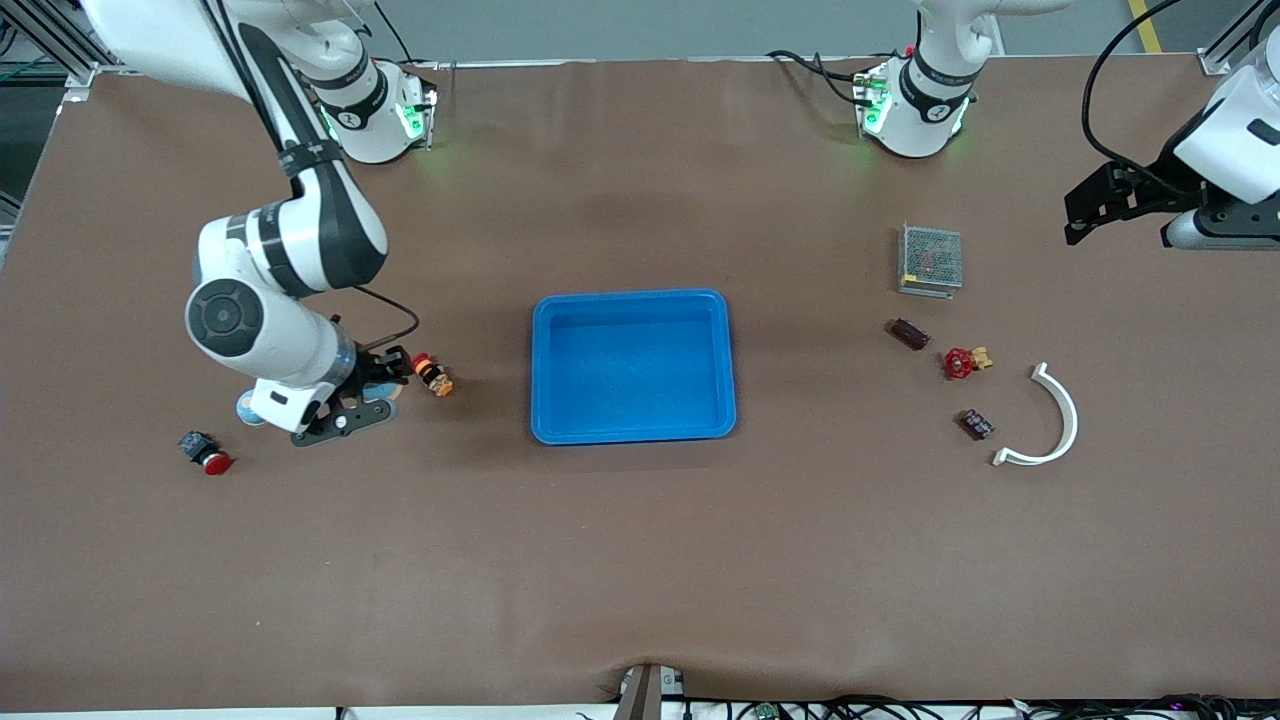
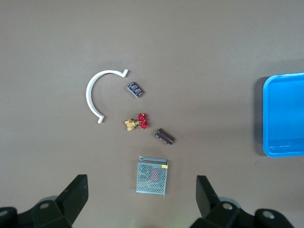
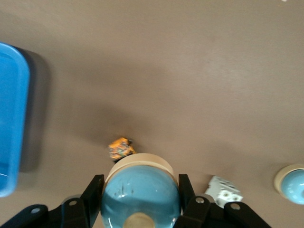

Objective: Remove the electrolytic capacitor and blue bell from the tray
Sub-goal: 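Carry the bell with the right gripper toward the red push button, then lower the bell beside the first bell and open the right gripper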

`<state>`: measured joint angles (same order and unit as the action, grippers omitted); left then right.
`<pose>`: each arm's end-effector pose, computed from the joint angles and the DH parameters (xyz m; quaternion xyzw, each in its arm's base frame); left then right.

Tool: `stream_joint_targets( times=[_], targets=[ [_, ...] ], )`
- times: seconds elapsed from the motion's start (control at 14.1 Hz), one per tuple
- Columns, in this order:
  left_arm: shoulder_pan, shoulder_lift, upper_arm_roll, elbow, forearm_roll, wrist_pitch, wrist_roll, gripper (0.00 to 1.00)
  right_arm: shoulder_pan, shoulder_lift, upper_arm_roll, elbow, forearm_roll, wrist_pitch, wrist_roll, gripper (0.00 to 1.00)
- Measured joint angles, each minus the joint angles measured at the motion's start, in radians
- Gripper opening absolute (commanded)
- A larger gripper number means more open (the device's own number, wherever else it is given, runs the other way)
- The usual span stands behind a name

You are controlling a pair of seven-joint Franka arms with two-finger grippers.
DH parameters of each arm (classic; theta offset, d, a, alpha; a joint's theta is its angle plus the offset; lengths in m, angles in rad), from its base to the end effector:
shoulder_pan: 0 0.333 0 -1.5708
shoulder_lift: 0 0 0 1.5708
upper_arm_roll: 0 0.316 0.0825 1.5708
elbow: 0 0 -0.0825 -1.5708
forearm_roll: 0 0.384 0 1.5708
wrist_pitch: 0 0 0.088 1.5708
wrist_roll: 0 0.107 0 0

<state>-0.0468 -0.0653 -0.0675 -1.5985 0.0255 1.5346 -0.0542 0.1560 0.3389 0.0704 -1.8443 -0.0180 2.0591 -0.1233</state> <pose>0.5272 -0.0590 0.6437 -0.9995 0.0295 -0.0019 0.0148 0.6036 0.1355 0.3338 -0.9823 -0.1770 0.0617 0.0009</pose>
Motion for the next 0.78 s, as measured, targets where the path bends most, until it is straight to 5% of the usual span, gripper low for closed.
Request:
stream_joint_targets(
  times=[0.78],
  targets=[
    [0.0,0.0,0.0,0.0,0.0,0.0,-0.001,1.0,-0.073,0.072,0.0,-0.173,-0.045,0.334,-0.145,0.5]
  ],
)
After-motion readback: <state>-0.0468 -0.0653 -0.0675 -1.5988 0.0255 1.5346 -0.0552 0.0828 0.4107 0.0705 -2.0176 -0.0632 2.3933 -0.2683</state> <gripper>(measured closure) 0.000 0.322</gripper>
